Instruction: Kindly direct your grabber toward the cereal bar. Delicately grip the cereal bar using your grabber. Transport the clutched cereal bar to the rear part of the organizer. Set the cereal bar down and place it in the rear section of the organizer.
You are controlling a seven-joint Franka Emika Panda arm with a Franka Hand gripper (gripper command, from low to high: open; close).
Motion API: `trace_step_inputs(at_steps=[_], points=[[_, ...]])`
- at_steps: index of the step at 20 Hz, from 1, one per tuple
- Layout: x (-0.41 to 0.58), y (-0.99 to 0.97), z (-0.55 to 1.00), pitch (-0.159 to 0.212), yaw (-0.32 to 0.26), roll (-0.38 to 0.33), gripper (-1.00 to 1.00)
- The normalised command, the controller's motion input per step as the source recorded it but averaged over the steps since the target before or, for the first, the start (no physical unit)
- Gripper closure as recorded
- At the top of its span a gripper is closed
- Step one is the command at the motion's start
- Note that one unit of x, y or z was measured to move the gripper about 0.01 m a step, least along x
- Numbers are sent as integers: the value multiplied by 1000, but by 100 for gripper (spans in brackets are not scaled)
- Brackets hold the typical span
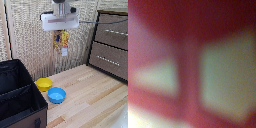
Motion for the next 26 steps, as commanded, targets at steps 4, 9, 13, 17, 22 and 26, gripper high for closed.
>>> trace_step_inputs(at_steps=[4,9,13,17,22,26], points=[[0,307,404,-26,-291,0,100],[0,414,295,-6,-253,0,100],[0,624,166,0,-189,0,100],[0,662,139,0,-177,0,100],[0,694,115,0,-165,0,100],[6,753,90,5,-139,0,100]])
